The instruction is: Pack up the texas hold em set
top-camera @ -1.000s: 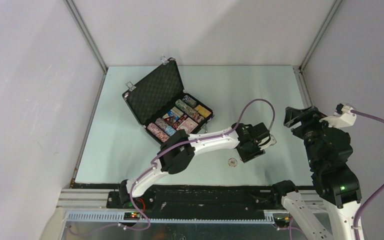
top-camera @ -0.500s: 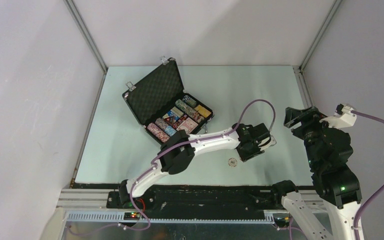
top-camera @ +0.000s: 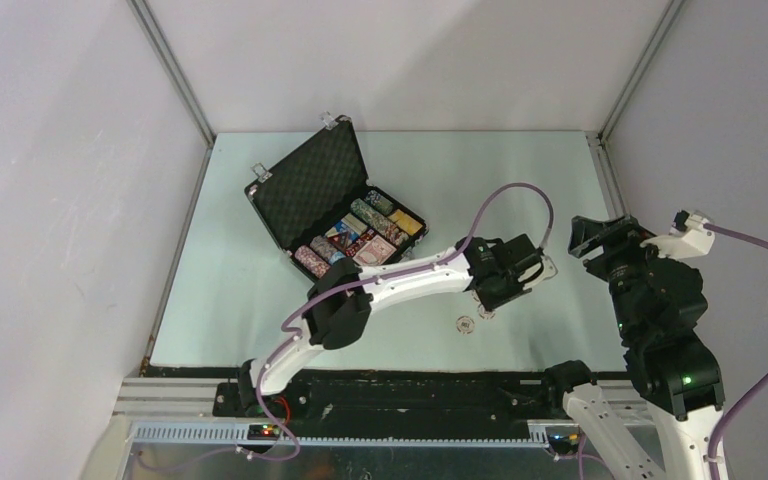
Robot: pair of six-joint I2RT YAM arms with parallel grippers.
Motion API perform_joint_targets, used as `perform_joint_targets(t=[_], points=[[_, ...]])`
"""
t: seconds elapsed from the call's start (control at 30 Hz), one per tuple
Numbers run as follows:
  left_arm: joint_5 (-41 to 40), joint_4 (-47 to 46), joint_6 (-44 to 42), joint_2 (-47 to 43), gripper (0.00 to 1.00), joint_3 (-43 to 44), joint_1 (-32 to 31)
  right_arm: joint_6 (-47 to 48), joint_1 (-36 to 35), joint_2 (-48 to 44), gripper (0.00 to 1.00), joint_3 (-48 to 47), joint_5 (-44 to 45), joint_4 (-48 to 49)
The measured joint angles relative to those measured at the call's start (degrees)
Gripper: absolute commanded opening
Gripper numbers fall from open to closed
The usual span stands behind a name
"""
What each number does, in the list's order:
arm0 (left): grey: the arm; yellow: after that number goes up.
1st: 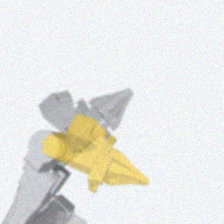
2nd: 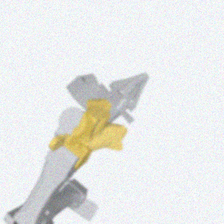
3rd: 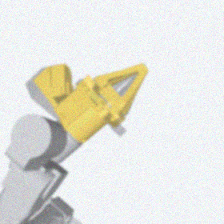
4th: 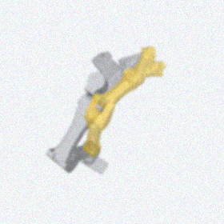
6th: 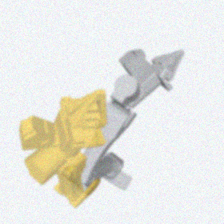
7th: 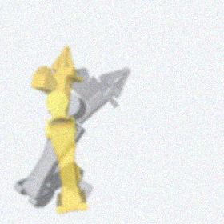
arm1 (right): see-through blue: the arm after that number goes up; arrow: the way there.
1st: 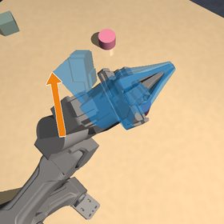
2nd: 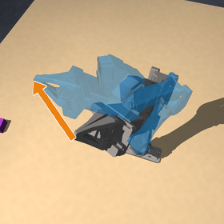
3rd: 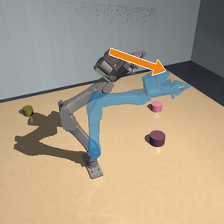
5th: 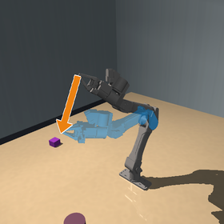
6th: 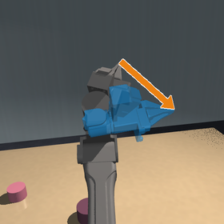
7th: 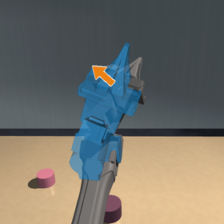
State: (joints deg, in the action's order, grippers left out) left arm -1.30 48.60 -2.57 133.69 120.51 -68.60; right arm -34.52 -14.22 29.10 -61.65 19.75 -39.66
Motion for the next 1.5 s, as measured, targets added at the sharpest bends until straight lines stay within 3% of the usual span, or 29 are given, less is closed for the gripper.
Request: perform_joint_targets(t=[0.13,0.43,0.57,0.7,0.8,1.0,1.13,1.3,1.43,1.5], points=[[0.0,-0.04,0.28,-2.1,0.62,-2.19,-0.02,0.0,0.0,-0.11,0.68,0.11,0.0,-0.31],[-1.53,-1.62,3.48,-2.45,0.65,-4.22,0.52,-0.02,0.0,0.42,0.7,1.95,-0.52,-1.03],[-2.01,-8.44,7.19,-8.63,0.66,-17.75,2.51,0.02,0.02,2.47,0.66,2.89,-0.92,-3.69],[-2.19,-15.28,10.25,-20.81,0.65,-37.51,7.74,0.02,0.13,4.42,0.65,3.74,-3.26,-8.2],[-2.97,-18.53,11.58,-30.56,0.66,-47.23,11.76,0.04,0.35,7.56,0.67,3.8,-6.34,-11.32],[-5.2,-26.53,13.4,-51.65,0.67,-59.65,15.06,0.72,0.87,20.48,0.69,3.87,-18.08,-14.82],[-7.65,-33.03,15.63,-60.28,0.7,-66.38,15.61,1.14,0.09,33.24,0.7,3.85,-26.14,-14.62],[-10.69,-39.87,17.2,-69.66,0.74,-78.42,16.22,2.25,-6.32,47.89,0.69,2.4,-29.07,-14.62],[-10.78,-45.31,17.97,-77.75,0.76,-87.41,16.28,4.31,-9.57,58.71,0.53,-2.99,-30.08,-15.04],[-10.36,-49.13,18.08,-81.26,0.77,-91.06,16.28,5.49,-9.25,63.17,0.51,-5.09,-31.15,-14.99]])
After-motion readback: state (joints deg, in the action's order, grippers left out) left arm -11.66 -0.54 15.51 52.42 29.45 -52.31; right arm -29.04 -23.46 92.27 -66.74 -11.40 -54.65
